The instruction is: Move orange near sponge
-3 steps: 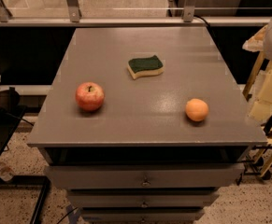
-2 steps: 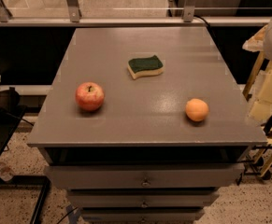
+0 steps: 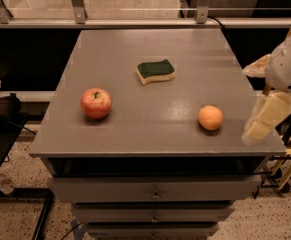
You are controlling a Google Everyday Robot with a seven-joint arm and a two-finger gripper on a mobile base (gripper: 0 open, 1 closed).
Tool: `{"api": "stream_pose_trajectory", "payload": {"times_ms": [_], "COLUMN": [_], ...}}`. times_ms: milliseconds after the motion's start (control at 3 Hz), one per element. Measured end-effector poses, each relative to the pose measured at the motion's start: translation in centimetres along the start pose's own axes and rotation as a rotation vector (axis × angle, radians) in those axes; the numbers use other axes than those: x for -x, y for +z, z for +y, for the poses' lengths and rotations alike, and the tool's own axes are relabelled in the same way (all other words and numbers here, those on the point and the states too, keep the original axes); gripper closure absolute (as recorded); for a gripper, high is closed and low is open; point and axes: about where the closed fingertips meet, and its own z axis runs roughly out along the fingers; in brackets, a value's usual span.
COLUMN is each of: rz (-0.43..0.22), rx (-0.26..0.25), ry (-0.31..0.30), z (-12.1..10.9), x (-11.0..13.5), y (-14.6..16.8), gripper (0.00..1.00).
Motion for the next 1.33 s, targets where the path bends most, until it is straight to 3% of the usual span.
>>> {"api": "stream_pose_trajectory", "payload": {"times_ms": [333, 667, 1000, 1333], "rz": [-0.126, -0.212, -0.242, -0.258], "rx": [0.041, 0.048, 0.057, 0.058], "ry": [0.013, 0.007, -0.016, -0.029], "z": [-0.4, -0.6, -0.5, -0.4], "x": [0.4, 1.3, 2.2, 2.5], "y": [4.5, 7.2, 8.6, 9.3], "gripper": [0.00, 0.00, 0.00, 0.18]}}
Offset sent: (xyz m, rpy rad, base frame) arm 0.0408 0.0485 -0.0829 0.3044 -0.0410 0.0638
